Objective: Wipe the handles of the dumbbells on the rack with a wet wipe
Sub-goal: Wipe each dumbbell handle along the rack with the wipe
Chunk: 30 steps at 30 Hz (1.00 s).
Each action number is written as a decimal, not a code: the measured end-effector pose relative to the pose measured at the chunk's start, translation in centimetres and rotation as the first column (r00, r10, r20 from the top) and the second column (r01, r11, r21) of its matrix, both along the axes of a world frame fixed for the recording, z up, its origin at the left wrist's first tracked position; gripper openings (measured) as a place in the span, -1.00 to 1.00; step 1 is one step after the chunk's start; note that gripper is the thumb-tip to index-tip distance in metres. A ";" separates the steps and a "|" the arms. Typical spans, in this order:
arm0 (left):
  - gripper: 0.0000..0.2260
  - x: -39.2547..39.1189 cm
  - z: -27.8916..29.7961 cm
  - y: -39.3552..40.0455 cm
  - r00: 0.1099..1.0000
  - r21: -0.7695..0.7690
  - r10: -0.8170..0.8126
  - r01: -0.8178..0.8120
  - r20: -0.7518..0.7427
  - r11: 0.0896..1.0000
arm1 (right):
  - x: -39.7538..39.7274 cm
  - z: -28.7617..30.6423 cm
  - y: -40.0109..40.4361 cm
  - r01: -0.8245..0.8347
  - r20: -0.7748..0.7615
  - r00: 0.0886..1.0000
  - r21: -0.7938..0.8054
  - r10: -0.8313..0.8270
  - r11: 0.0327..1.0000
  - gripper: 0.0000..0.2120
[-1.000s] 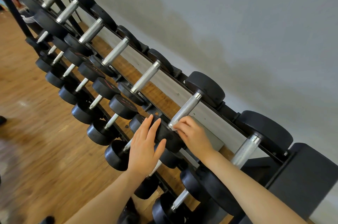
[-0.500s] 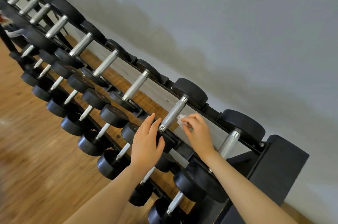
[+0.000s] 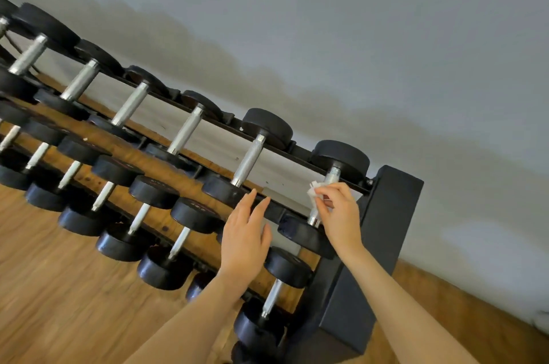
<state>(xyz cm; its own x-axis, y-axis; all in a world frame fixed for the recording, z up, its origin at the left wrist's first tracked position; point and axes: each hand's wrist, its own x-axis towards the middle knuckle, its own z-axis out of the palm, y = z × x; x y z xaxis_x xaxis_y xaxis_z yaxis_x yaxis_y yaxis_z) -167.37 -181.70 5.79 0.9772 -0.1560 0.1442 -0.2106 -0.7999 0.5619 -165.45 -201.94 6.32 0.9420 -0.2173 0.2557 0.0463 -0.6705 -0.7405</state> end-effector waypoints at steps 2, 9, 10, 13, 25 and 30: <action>-0.56 -1.1 -0.2 -0.9 1.000 -0.018 0.003 -0.003 0.005 1.000 | -1.0 0.0 -0.6 0.012 -0.006 1.000 -0.010 -0.012 1.000 -0.86; -0.57 -2.9 -1.2 -4.1 0.997 -0.054 -0.004 0.000 -0.081 0.999 | -2.5 -1.0 -2.4 0.054 -0.047 0.997 -0.018 -0.055 0.998 -0.83; -0.57 -2.9 -1.2 -4.5 0.996 -0.049 -0.001 -0.003 -0.091 0.999 | -2.6 -1.3 -2.6 0.059 -0.052 0.997 -0.012 -0.060 0.998 -0.83; -0.56 -2.9 -1.3 -5.9 0.990 -0.027 0.039 -0.043 -0.136 0.999 | -2.8 -2.0 -3.3 0.061 -0.073 0.995 -0.009 -0.062 0.998 -0.84; -0.49 -3.1 -1.8 -10.3 0.977 -0.039 0.066 -0.075 -0.205 0.996 | -1.1 -3.9 -6.6 0.098 0.023 0.995 0.113 -0.101 0.989 -0.83; -0.53 -3.4 -2.7 -11.0 0.979 0.013 0.097 -0.097 -0.178 0.995 | 0.6 -4.3 -6.6 0.107 0.092 0.989 0.116 -0.118 0.988 -0.83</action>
<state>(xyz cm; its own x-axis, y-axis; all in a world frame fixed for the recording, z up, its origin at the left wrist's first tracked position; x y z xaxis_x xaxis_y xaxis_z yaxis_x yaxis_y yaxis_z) -170.78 -192.69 3.10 0.9976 -0.0595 -0.0346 -0.0284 -0.8140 0.5801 -164.81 -208.54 2.07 0.8814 -0.3523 0.3147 0.0518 -0.5901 -0.8056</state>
